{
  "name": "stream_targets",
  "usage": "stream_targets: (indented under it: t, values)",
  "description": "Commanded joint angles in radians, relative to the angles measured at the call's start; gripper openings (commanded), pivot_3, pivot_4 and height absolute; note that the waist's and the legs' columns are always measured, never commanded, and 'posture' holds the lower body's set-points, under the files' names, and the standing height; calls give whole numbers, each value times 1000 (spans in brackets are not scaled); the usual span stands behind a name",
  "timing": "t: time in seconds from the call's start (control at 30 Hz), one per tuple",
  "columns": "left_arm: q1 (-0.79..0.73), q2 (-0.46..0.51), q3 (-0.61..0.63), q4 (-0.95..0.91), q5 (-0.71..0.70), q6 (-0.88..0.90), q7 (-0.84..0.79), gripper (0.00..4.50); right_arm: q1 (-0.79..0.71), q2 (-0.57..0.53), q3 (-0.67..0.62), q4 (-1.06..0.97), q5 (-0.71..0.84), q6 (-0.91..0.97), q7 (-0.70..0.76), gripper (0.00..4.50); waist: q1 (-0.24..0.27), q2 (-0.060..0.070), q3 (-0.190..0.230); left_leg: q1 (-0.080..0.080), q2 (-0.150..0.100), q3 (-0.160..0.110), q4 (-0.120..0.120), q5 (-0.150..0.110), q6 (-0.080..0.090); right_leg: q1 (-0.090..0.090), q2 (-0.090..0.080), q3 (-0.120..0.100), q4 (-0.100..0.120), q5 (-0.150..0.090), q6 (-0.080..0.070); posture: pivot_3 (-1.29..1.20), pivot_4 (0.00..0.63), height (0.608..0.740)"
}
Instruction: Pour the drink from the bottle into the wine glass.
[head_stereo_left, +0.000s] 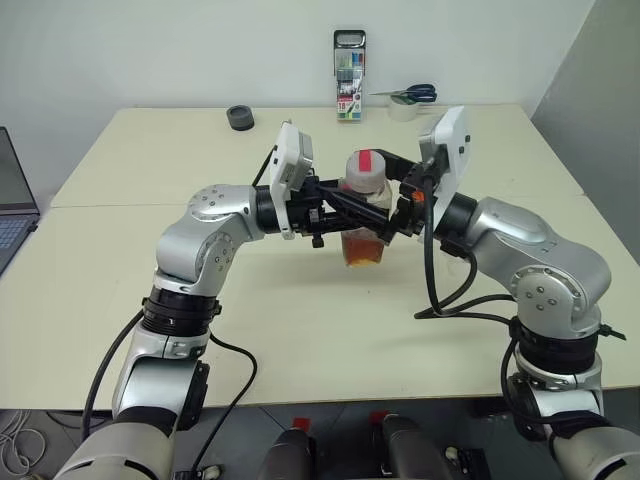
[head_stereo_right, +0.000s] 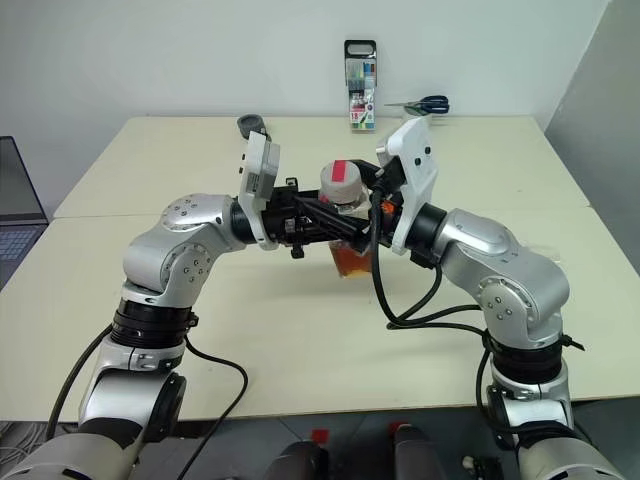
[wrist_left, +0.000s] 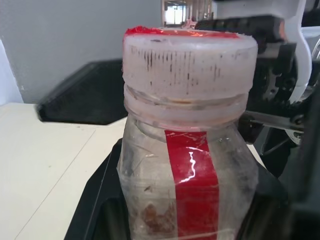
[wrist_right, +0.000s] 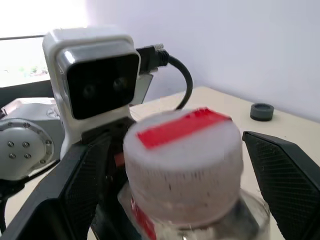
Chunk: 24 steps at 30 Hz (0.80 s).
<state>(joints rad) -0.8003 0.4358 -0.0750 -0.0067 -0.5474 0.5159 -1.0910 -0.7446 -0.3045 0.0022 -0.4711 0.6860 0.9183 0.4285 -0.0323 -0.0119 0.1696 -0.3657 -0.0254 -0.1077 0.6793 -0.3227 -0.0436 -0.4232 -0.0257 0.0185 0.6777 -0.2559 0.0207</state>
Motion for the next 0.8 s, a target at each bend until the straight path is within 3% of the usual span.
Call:
stream_targets:
  t: [0.03,0.8]
  values:
    - [-6,13,34,-46,-10,-10,16,1905,-40,-4,-23,-7,2,-29,-8,4489,0,0,0,0,0,0,0,0,0,0,0,0,0,0,0,0,150,740]
    - [1,33,34,-38,5,-33,23,1905,-20,-173,-91,34,22,-44,42,4489,0,0,0,0,0,0,0,0,0,0,0,0,0,0,0,0,150,740]
